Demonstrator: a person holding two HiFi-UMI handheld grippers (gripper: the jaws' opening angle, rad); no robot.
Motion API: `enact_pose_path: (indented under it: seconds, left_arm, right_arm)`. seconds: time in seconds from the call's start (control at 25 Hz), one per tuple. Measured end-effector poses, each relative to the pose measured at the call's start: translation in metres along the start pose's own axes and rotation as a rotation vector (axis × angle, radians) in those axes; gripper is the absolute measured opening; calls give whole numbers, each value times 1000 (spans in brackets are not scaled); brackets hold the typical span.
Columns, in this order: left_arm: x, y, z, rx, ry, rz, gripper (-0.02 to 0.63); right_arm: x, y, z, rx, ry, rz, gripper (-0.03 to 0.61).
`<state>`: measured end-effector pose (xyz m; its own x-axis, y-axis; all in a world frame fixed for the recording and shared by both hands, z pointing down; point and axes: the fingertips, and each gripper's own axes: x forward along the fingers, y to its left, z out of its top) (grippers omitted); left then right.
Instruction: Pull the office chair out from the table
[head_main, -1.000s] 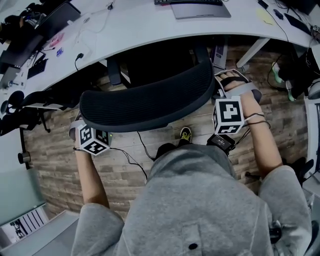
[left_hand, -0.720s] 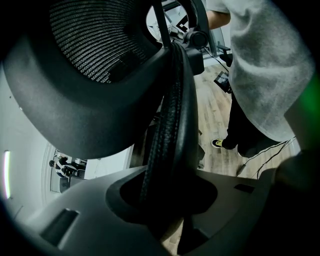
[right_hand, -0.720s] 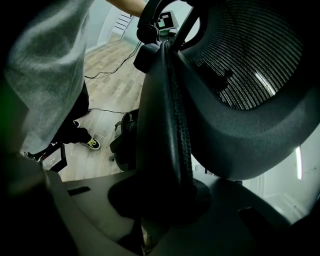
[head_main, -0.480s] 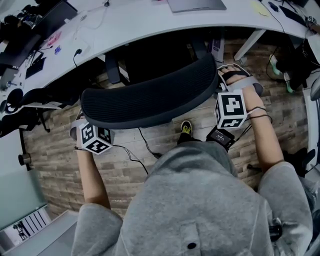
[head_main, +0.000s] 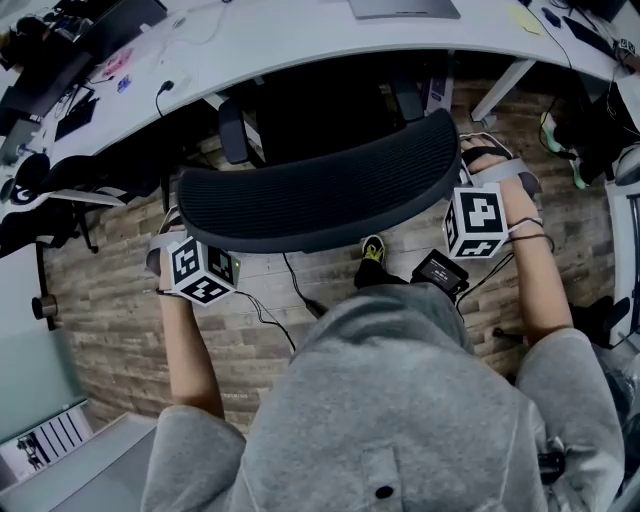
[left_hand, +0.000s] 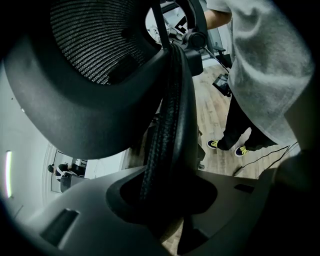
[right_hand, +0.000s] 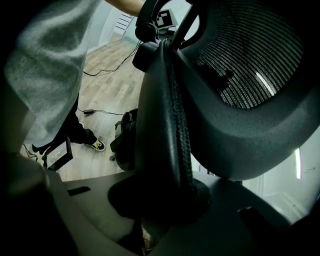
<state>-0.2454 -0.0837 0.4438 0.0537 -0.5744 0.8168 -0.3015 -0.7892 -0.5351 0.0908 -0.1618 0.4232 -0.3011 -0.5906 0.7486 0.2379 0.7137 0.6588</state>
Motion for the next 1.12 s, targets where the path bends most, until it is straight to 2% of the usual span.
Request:
enact_pose_path:
  seconds: [0.4,1.12]
  left_arm:
    - [-36,-28,13,13,-19,14,138]
    - [-89,-104,9,7,-33,31,141]
  right_arm:
    - [-29,30,10,5,-4,-12,85]
    - [-87,100,30,16,1,-11,86]
